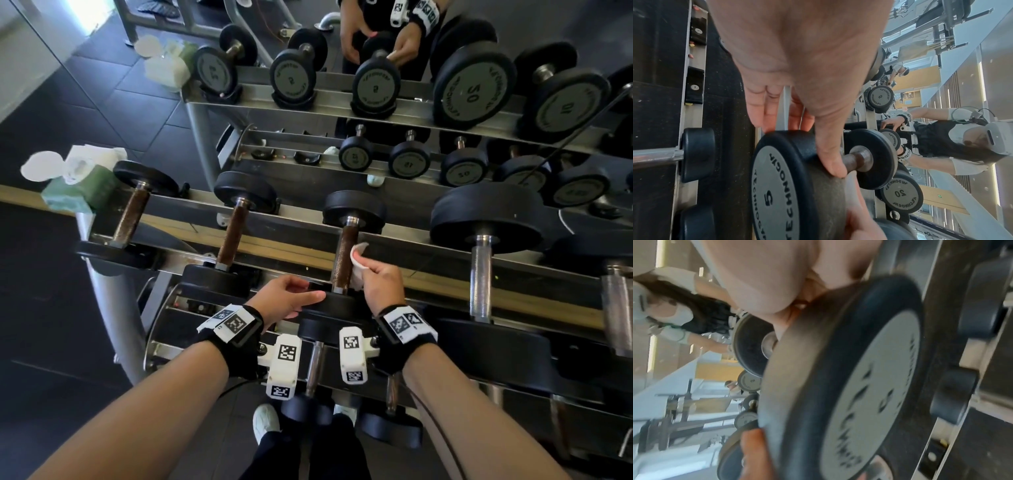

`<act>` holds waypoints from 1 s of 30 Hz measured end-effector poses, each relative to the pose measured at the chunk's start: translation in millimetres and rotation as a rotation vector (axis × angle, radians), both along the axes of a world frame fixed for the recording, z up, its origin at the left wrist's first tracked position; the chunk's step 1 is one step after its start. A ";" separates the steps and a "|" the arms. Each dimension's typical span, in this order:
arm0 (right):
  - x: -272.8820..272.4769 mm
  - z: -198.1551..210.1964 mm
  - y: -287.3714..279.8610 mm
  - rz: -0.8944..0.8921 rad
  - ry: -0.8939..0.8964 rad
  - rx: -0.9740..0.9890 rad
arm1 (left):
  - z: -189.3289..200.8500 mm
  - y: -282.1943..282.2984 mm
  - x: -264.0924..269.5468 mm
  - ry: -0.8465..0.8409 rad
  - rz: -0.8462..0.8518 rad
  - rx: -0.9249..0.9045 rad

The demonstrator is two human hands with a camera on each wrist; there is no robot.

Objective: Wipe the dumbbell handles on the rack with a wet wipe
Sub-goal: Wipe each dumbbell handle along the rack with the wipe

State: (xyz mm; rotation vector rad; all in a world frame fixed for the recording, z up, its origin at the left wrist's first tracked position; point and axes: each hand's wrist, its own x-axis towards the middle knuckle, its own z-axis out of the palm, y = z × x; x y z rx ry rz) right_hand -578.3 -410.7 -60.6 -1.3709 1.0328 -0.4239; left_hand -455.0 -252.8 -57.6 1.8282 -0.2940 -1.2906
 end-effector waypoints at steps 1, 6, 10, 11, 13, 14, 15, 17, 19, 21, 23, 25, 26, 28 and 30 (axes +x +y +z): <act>-6.5 0.4 0.0 0.030 0.033 -0.015 | 0.0 -0.4 0.3 0.006 0.006 0.000; -19.4 12.8 -3.8 0.200 0.176 0.034 | 4.7 -2.6 2.3 0.015 -0.014 0.015; -19.8 33.2 -11.1 0.113 0.033 0.099 | 24.1 -8.7 2.9 -0.197 -0.043 -0.052; -19.6 38.3 -11.1 0.118 0.040 0.063 | 31.2 -11.8 1.7 -0.231 -0.047 -0.111; -18.2 45.2 -8.7 0.137 0.002 0.063 | 44.3 -19.6 -1.9 -0.185 -0.034 -0.246; -16.6 47.6 -7.3 0.145 -0.025 0.071 | 50.1 -23.4 -4.3 -0.105 -0.012 -0.312; -15.1 50.4 -6.6 0.147 -0.047 0.067 | 54.8 -26.8 -7.0 -0.014 0.012 -0.367; -12.4 54.6 -5.7 0.165 -0.039 0.022 | 61.1 -31.5 -10.4 0.100 0.039 -0.422; -11.2 55.4 -4.7 0.168 -0.020 -0.013 | 63.6 -34.7 -12.5 0.139 0.063 -0.418; -9.7 53.3 -2.4 0.157 -0.004 -0.017 | 63.3 -35.9 -12.9 0.182 0.116 -0.403; -7.0 52.1 1.8 0.154 -0.004 -0.017 | 60.1 -35.9 -12.0 0.202 0.147 -0.385; -3.1 50.9 5.4 0.172 0.016 -0.072 | 57.1 -35.7 -8.0 0.126 0.129 -0.343; -1.0 50.5 7.0 0.183 0.028 -0.108 | 55.3 -35.6 -4.7 0.071 0.109 -0.320; 2.4 49.9 9.0 0.183 0.032 -0.141 | 51.0 -36.5 3.9 -0.009 0.077 -0.291; 1.1 47.2 9.3 0.149 0.024 -0.140 | 44.9 -36.5 14.2 -0.094 0.055 -0.250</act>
